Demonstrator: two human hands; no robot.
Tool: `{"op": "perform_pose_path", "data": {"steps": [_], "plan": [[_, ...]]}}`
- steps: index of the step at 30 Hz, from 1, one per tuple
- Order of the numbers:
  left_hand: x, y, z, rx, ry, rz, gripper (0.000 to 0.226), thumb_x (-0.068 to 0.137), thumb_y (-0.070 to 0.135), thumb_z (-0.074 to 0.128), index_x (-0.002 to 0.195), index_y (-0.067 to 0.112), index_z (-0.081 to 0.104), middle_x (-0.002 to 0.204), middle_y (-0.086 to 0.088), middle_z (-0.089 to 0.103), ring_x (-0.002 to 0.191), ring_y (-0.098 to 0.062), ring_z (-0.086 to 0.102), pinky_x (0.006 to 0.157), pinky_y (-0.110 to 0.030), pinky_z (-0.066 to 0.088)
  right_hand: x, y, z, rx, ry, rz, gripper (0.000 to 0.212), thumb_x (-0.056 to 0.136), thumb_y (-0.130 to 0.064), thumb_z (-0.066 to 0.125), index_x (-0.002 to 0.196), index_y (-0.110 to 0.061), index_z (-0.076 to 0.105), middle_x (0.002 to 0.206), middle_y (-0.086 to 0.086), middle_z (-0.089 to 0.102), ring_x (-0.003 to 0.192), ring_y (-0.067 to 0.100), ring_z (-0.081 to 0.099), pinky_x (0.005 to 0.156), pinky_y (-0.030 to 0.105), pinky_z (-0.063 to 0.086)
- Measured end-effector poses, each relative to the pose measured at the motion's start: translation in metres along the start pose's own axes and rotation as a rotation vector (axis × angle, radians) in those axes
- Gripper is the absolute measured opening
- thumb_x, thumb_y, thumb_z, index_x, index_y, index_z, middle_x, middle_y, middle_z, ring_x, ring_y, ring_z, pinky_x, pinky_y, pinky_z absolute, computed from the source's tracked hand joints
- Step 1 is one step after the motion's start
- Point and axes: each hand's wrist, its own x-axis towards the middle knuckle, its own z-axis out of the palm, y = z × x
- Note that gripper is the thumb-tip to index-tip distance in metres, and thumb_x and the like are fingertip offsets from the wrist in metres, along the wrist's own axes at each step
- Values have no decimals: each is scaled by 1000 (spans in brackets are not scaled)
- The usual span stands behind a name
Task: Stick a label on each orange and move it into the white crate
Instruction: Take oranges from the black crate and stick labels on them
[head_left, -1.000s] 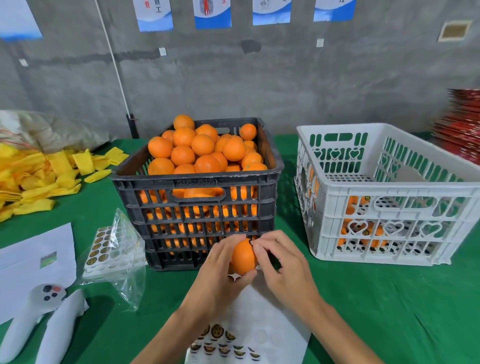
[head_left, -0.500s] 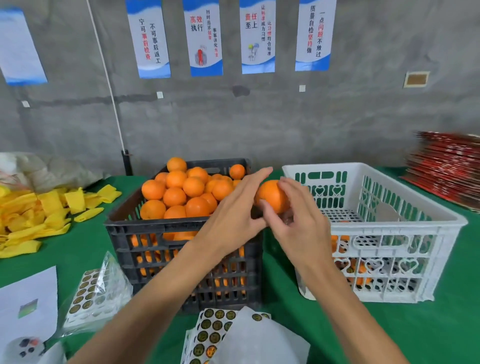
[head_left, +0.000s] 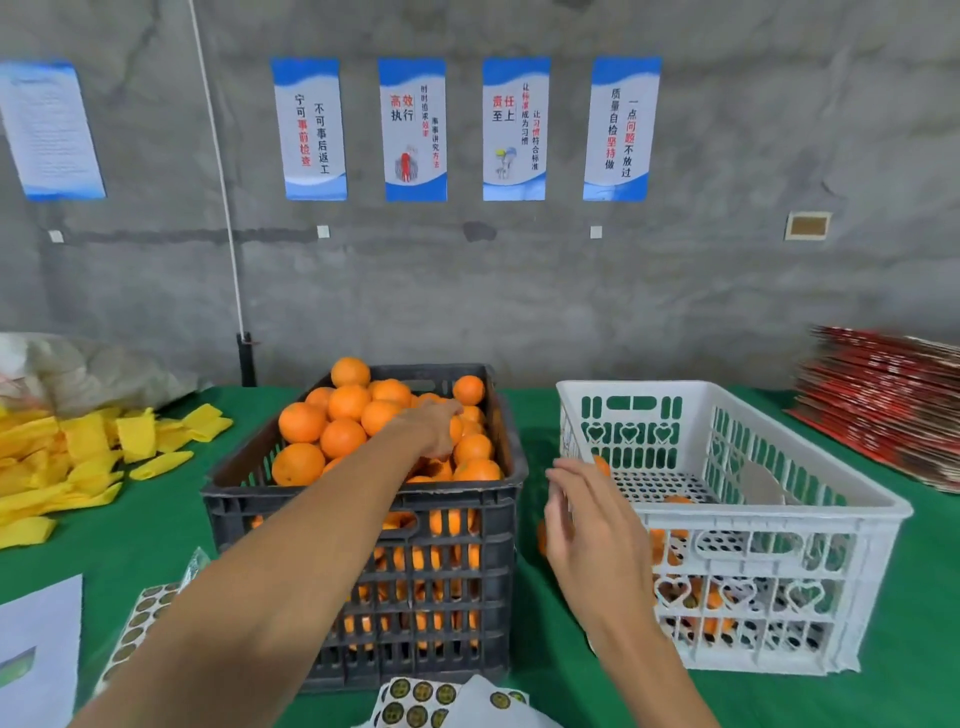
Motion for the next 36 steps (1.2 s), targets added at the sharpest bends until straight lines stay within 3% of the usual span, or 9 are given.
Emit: {"op": "perform_pose_path", "data": {"steps": [4, 8, 11, 13, 15, 20, 24, 30, 36], "plan": [[4, 1, 0, 19, 116, 30, 67, 93, 20, 71, 152, 27, 40, 148, -15, 48, 133, -34, 50, 105, -44, 47, -15, 1, 7, 13, -145, 55, 36, 81, 6, 78, 116, -1, 74, 123, 8, 72, 108, 24, 72, 93, 34, 57], [-16, 9, -13, -188, 314, 86, 73, 83, 35, 83, 147, 29, 48, 138, -16, 51, 128, -37, 54, 102, -43, 47, -21, 5, 10, 96, -227, 126, 34, 97, -2, 62, 131, -5, 66, 136, 5, 64, 121, 23, 65, 103, 27, 48], [-52, 18, -11, -409, 528, 181, 70, 80, 49, 82, 142, 37, 52, 127, -7, 55, 115, -27, 58, 96, -40, 51, -15, -3, 13, 177, -195, 124, 35, 100, -4, 58, 134, -7, 62, 136, 5, 63, 124, 20, 60, 108, 21, 39], [-83, 21, 0, -528, 665, 275, 68, 80, 53, 79, 141, 40, 52, 119, 3, 54, 108, -15, 56, 91, -27, 48, -11, -11, 15, 246, -145, 94, 33, 101, -6, 56, 133, -9, 62, 130, 3, 64, 118, 17, 61, 106, 24, 45], [-115, 20, 16, -577, 797, 427, 66, 83, 49, 79, 142, 37, 52, 121, 8, 51, 110, -6, 54, 89, -13, 43, -14, -16, 17, 315, -107, 73, 34, 103, -13, 55, 137, -13, 58, 122, -3, 62, 108, 11, 60, 93, 29, 52], [-172, 5, 72, -465, 1006, 669, 61, 86, 25, 82, 141, 15, 58, 135, -13, 48, 125, -16, 51, 100, -22, 45, -34, -19, 16, 364, -39, -1, 45, 104, -28, 57, 148, -19, 47, 121, -5, 57, 101, 8, 57, 81, 21, 48], [-196, -1, 132, -480, 877, 624, 62, 84, 27, 80, 141, 19, 55, 138, -11, 44, 122, -20, 53, 99, -24, 48, -63, -15, 20, 390, -55, -151, 31, 104, -21, 58, 132, -9, 62, 112, 1, 62, 94, 14, 61, 81, 23, 50], [-200, -13, 192, -346, 545, 526, 63, 82, 31, 79, 141, 29, 56, 136, -4, 45, 106, -18, 57, 76, -31, 57, -119, 17, 28, 440, -325, -145, 11, 99, -15, 65, 94, -10, 73, 75, -4, 57, 63, 13, 50, 55, 29, 44], [-201, -14, 222, -200, 413, 439, 65, 78, 35, 78, 139, 32, 54, 126, -2, 45, 92, -18, 57, 66, -24, 48, -147, 41, 37, 265, -848, 37, 34, 93, -58, 51, 105, -34, 71, 87, -16, 54, 72, 7, 49, 62, 29, 39]]}}
